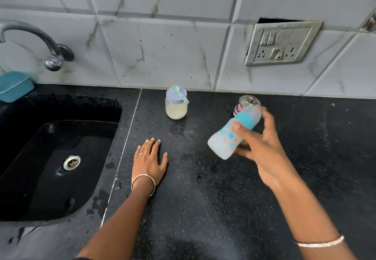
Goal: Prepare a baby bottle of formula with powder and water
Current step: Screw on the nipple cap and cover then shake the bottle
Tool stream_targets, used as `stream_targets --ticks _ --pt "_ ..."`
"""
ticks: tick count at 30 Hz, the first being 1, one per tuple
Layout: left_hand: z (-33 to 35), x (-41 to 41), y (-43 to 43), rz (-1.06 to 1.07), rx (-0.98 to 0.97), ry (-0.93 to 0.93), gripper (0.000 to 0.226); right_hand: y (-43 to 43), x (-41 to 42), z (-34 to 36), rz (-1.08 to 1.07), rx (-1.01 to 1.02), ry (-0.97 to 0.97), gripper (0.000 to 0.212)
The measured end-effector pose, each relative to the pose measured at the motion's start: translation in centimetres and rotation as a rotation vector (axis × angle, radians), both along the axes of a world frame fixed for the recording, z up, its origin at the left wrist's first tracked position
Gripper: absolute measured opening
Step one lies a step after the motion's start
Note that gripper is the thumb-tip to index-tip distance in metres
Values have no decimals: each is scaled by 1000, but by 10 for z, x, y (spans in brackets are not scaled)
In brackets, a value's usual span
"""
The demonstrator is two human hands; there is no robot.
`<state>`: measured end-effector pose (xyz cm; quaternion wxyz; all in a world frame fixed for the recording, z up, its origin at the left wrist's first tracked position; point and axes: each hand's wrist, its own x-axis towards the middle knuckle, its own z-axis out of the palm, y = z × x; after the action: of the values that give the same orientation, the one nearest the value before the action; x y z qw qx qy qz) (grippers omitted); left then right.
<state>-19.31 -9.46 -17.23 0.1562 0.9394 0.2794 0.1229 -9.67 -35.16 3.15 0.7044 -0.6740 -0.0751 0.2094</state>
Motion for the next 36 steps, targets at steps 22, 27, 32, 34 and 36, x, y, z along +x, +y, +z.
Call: stream_targets --ticks 22,27,32,34,36 --pt "0 1 0 3 19 4 69 5 -9 -2 202 -39 -35 80" --pt "0 0 0 2 15 20 68 3 3 0 36 46 -48 86" --pt "1 0 1 0 19 26 67 5 -11 -2 306 -122 -16 91" --pt "1 -1 0 0 16 26 66 6 -11 -5 213 -102 1 92" --pt "1 -1 0 0 12 25 63 6 -5 -12 50 6 -2 83"
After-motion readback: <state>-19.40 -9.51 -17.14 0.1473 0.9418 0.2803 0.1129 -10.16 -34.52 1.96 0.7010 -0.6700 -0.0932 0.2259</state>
